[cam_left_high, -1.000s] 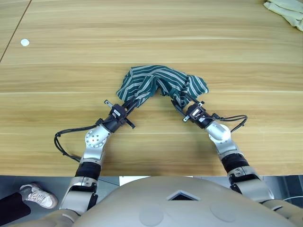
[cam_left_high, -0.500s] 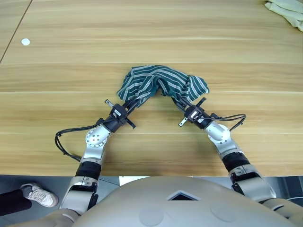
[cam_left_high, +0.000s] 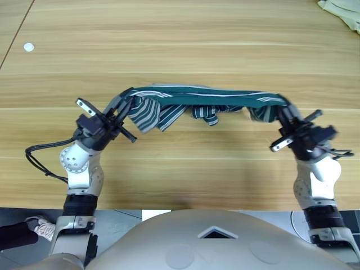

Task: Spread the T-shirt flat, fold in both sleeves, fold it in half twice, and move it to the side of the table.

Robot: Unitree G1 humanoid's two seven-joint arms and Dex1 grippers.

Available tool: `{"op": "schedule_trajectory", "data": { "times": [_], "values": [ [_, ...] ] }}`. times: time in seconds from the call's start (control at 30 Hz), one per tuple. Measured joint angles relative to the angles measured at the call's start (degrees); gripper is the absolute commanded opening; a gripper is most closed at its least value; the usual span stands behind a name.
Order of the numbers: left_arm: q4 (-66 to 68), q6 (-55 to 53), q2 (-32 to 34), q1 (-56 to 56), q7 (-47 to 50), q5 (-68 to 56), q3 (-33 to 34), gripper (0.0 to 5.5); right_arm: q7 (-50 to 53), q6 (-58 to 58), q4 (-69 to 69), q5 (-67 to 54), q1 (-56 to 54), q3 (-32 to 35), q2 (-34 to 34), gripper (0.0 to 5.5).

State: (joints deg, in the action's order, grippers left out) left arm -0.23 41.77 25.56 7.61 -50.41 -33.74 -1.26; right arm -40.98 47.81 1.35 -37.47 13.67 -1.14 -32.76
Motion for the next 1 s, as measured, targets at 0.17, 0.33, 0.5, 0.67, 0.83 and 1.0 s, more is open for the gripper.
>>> {"op": "schedule_trajectory", "data": {
  "times": [0.17, 0.33, 0.5, 0.67, 0.83, 1.0],
  "values": [
    [0.3, -4.5, 0.7, -9.2, -2.1, -5.7, 4.1, 0.01, -1.5, -4.6, 3.6, -5.1, -12.5, 5.3, 0.4, 0.0],
    [21.1, -7.8, -3.9, -32.3, 6.9, 5.6, 4.3, 0.01, 12.8, -7.8, -18.7, 15.8, -40.8, 5.8, 7.0, 0.0],
    [49.9, -12.8, -4.9, -55.7, 22.0, 20.4, 1.7, 0.01, 32.0, -13.8, -50.0, 36.8, -64.1, 0.1, 8.2, 0.0],
    [71.1, -22.1, -7.7, -79.1, 45.2, 33.9, -2.6, 0.01, 53.3, -25.5, -71.6, 47.9, -84.6, -3.4, 10.5, 0.0],
    [71.2, -6.6, -4.1, -86.7, 55.2, 36.0, 2.0, 0.01, 71.9, -13.4, -72.1, 54.6, -91.8, -3.4, 7.9, 0.0],
    [70.0, 3.7, -3.0, -64.1, 51.8, 40.9, -0.7, 0.01, 62.0, -1.1, -68.9, 55.1, -74.1, -4.1, 7.4, 0.0]
  ]
}}
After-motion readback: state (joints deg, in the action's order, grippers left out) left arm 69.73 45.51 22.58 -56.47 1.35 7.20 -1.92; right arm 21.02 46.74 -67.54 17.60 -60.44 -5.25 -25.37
